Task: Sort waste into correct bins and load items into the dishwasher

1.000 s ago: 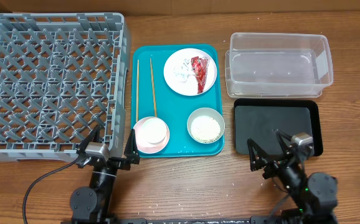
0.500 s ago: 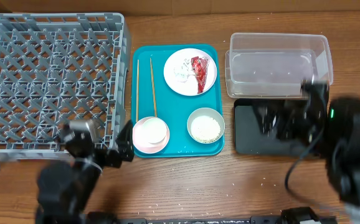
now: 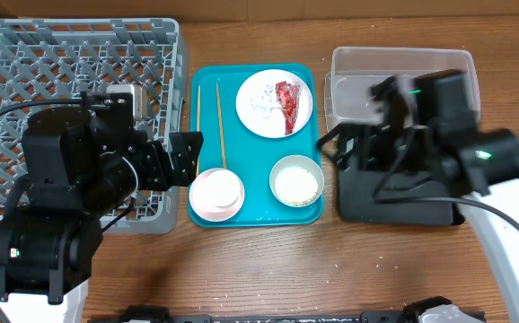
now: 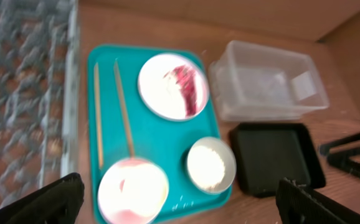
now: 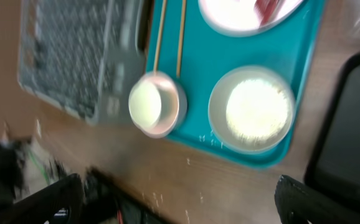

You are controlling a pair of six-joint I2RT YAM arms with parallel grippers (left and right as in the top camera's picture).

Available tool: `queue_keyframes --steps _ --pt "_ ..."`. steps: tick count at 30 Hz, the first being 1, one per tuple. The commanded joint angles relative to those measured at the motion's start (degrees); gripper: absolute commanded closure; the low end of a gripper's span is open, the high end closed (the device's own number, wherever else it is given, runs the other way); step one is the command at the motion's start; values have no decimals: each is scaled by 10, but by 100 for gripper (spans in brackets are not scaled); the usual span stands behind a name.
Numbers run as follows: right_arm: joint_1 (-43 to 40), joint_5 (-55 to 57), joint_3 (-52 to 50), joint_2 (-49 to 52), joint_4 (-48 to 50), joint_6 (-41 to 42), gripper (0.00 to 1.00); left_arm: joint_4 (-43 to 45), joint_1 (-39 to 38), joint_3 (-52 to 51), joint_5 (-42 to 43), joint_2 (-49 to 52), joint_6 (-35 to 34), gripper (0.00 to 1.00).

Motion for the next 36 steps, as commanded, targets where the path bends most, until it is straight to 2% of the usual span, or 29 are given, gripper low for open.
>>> queue_keyframes --steps 1,5,11,14,18,20,22,23,25,30,36 --pt "92 40 3 38 -9 7 0 -43 0 23 -103 3 -83 0" --pt "182 96 3 83 37 64 7 -113 17 59 -223 1 -135 0" --pt "275 170 3 158 120 96 19 -186 49 61 -234 6 -137 0" --pt "305 241 3 203 145 104 21 -211 63 61 -233 12 -128 0" --pt "316 256 3 261 170 103 27 -228 65 61 -231 13 -101 0" --pt "316 275 3 282 181 104 35 -232 65 61 -231 13 -98 0" --pt "312 284 3 299 198 104 37 -233 65 61 -231 13 -96 0" --pt "311 279 3 303 207 103 41 -233 65 61 -231 13 -96 0" --pt "311 272 3 307 226 104 57 -232 65 61 -231 13 -95 0" --pt "312 272 1 307 245 104 58 -232 65 61 -231 14 -86 0" --pt "312 271 -14 308 248 104 64 -232 65 61 -231 17 -85 0"
